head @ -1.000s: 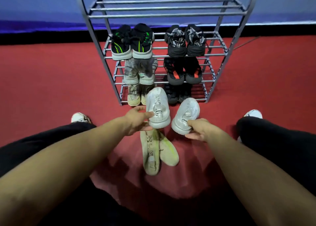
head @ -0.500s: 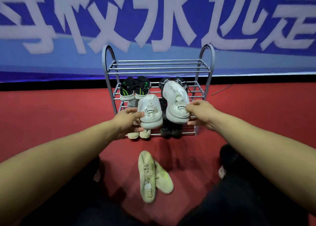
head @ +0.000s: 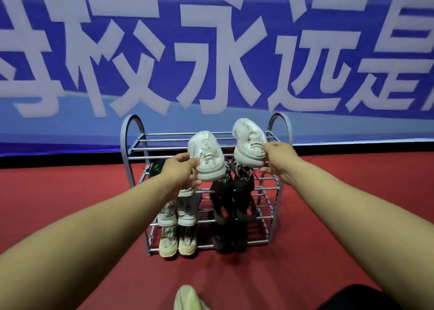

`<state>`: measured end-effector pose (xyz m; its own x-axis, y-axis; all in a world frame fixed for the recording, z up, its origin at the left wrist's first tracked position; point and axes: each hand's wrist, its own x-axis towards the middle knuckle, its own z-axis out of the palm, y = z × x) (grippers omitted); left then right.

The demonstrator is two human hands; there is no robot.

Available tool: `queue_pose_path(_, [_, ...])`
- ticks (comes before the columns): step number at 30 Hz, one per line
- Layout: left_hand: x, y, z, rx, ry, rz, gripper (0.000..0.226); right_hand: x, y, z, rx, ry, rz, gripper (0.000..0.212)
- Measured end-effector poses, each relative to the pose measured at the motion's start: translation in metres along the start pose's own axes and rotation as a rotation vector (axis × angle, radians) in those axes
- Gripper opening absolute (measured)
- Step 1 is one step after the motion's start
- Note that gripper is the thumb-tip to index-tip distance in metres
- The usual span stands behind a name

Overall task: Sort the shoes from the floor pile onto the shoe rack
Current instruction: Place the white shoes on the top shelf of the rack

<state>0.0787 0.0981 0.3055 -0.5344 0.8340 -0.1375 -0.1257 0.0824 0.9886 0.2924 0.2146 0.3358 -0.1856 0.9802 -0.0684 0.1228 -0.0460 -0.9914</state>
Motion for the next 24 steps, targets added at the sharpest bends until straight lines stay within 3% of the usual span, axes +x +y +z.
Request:
queue_pose_path(5, [0.073,0.011,0.039,-0.001,0.07,0.025,0.029,0.072,-0.008,0.008,-0.079,0.025,-0.014,0.02])
queue_pose_path(13, [0.16,0.014,0.08,0.094,0.07,0.019,0.036,0.152,-0.001,0.022,-0.189,0.039,0.033,0.02])
queue_pose_path(19, [0.188,0.008,0.087,0.231,0.038,0.039,0.029,0.18,0.01,0.012,-0.349,-0.053,0.055,0.019])
queue_pose_path(24, [0.186,0.009,0.085,0.37,0.007,0.093,0.031,0.178,0.012,0.012,-0.572,-0.06,-0.032,0.019])
